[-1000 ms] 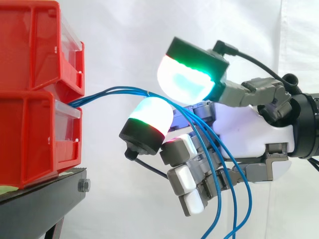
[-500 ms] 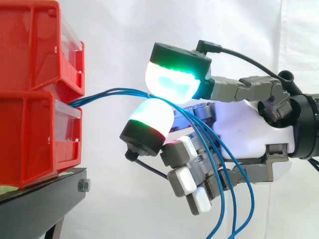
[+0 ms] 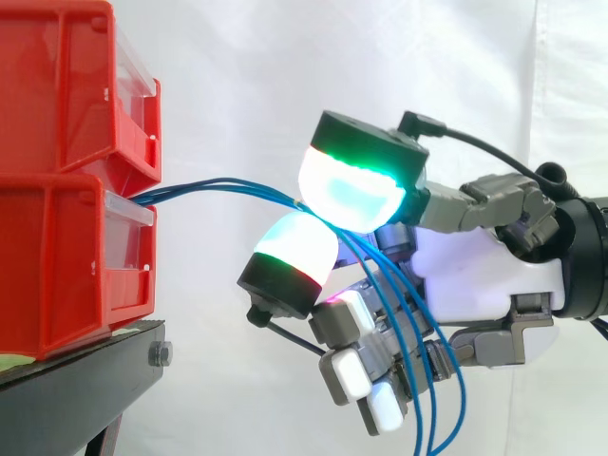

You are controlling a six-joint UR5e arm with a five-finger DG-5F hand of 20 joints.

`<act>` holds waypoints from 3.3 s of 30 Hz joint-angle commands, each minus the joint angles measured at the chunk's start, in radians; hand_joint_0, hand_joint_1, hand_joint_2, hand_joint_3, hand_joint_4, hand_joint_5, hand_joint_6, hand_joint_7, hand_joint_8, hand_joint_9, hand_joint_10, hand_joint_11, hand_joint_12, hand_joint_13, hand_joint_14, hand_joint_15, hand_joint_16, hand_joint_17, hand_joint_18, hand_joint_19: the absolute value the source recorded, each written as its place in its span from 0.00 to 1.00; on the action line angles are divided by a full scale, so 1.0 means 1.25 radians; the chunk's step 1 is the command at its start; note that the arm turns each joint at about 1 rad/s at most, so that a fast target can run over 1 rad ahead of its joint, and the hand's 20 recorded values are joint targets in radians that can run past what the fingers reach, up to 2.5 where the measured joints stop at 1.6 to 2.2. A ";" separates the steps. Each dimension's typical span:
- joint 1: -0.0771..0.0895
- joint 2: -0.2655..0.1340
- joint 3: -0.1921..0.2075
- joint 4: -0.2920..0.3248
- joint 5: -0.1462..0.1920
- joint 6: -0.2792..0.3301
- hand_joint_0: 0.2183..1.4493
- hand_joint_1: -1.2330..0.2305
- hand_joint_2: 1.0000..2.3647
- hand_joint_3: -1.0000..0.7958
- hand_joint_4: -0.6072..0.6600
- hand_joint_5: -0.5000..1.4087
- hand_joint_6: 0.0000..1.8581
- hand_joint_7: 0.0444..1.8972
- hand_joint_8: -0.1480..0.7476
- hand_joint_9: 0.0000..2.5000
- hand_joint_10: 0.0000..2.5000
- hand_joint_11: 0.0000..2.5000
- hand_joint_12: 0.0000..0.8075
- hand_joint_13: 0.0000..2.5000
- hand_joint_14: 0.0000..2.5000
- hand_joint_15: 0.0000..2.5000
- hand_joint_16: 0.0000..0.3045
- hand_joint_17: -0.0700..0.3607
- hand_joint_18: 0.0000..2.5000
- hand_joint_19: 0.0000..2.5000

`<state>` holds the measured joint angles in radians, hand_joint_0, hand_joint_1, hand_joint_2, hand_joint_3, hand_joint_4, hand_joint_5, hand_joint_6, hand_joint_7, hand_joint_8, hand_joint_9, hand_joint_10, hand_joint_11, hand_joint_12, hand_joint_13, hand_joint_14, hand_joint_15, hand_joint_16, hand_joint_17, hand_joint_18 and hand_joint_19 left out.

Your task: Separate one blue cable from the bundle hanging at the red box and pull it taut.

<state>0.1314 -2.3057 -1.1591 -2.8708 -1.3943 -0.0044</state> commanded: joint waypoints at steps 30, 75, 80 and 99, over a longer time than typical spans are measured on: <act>0.000 0.000 -0.015 0.050 0.028 -0.001 0.39 0.24 0.01 0.41 0.44 0.17 0.48 0.69 0.55 0.40 0.01 0.36 0.47 0.41 0.01 0.22 0.15 0.40 0.40 0.20; 0.004 0.000 -0.016 0.048 0.037 -0.001 0.42 0.19 0.00 0.28 0.47 0.18 0.49 0.70 0.53 0.43 0.01 0.38 0.44 0.41 0.01 0.22 0.15 0.40 0.40 0.17; 0.004 0.000 -0.016 0.048 0.038 -0.001 0.33 0.14 0.00 0.28 0.49 0.19 0.49 0.69 0.54 0.44 0.01 0.39 0.44 0.42 0.01 0.23 0.15 0.40 0.40 0.18; 0.004 0.000 -0.016 0.046 0.039 -0.001 0.30 0.42 0.00 0.28 0.57 0.20 0.43 0.64 0.55 0.48 0.01 0.38 0.46 0.45 0.01 0.23 0.16 0.41 0.42 0.21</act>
<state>0.1365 -2.3055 -1.1796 -2.8130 -1.3458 -0.0061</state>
